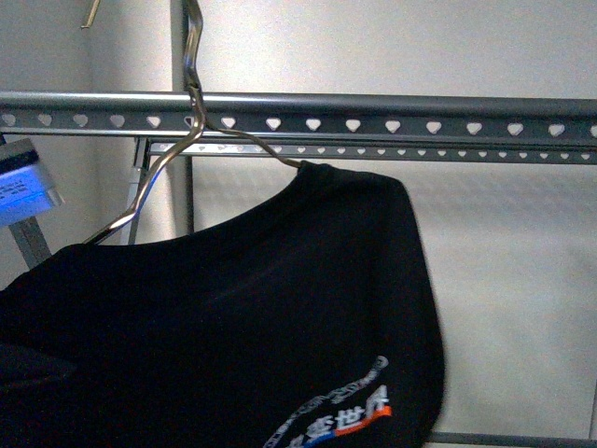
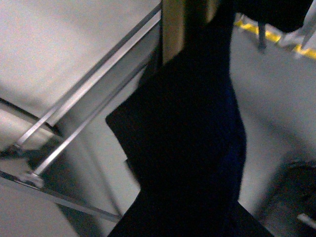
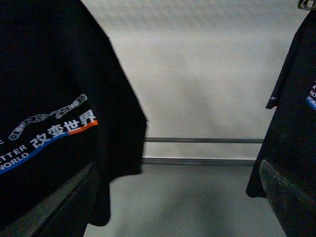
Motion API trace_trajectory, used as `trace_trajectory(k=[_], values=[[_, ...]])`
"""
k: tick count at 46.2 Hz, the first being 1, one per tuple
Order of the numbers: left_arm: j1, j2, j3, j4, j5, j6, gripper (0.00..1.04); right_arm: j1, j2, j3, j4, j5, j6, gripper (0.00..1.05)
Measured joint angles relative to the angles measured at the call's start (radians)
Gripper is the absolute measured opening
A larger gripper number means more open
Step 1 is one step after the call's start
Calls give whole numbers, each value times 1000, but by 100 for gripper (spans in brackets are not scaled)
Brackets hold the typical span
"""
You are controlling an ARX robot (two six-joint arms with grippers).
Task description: Hang clothes on hanger
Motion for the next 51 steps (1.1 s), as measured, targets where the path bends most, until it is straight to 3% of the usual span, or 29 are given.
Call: trace_trajectory(k=[9, 13, 29, 51], values=[[3, 165, 151, -44, -22, 401, 12, 0, 0, 0, 0, 0, 0, 97], [-28, 211, 188, -40, -30, 477, 12, 0, 0, 0, 0, 0, 0, 97], [-147, 269, 239, 127, -36, 479, 12, 0, 0, 0, 0, 0, 0, 97], [-157, 269, 239, 134, -27, 466, 12, -5, 3, 0, -4, -21, 8, 97]])
